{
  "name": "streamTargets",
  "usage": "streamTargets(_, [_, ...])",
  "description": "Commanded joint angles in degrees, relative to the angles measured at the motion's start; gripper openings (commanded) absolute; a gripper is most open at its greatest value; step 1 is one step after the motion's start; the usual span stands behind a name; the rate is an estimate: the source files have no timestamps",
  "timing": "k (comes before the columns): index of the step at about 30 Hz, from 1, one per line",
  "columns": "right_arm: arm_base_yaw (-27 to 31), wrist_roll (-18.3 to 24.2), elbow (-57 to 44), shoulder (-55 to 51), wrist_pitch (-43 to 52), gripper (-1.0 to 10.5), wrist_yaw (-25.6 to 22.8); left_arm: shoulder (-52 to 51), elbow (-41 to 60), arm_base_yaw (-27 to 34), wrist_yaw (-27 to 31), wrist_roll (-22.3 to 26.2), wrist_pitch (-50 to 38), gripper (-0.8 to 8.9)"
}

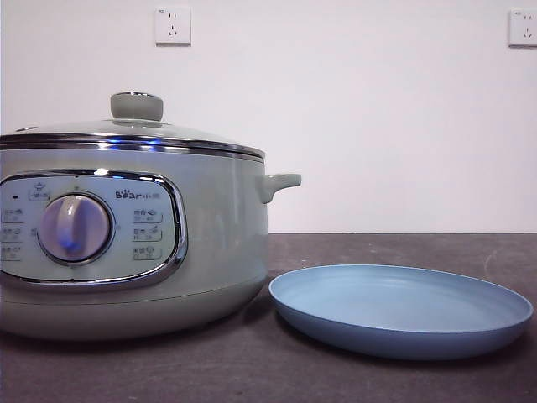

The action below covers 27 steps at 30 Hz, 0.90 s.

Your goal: Take the potato out from the steamer,put the potato on the plate,close the lid

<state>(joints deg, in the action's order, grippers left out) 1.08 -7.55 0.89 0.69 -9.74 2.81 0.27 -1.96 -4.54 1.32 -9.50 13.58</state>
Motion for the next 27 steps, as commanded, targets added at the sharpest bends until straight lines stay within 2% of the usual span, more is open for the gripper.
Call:
streamTargets(1, [-0.11, -0.17, -0.55, 0.07, -0.59, 0.0, -0.11, -0.07, 0.5, 0.15, -0.02, 0.7, 0.52, -0.04])
streamTargets(4, [-0.11, -2.47, -0.55, 0.07, -0.59, 0.0, 0.17, -0.07, 0.5, 0.15, -0.02, 0.68, 0.52, -0.04])
streamTargets(10, [-0.11, -14.97, -0.55, 0.04, -0.59, 0.0, 0.24, -0.07, 0.5, 0.15, 0.02, 0.48, -0.39, -0.04])
streamTargets(13, [-0.11, -17.9, -0.55, 0.07, -0.59, 0.0, 0.2, -0.07, 0.5, 0.13, -0.52, -0.52, -2.14, -0.05])
streamTargets(15, [-0.11, -19.52, -0.5, 0.04, -0.52, 0.0, 0.44, -0.07, 0.37, 0.15, -1.49, -3.1, -3.19, -0.06])
streamTargets(20, [-0.11, -19.89, 1.55, 0.07, -0.48, -0.1, 4.83, -0.04, -2.49, 0.13, -4.94, -7.28, -2.75, -0.06])
streamTargets(27, [-0.11, -18.51, 9.42, 1.79, 0.59, -0.1, 4.83, 1.03, -11.91, 0.13, -6.29, -8.26, 0.72, -0.06])
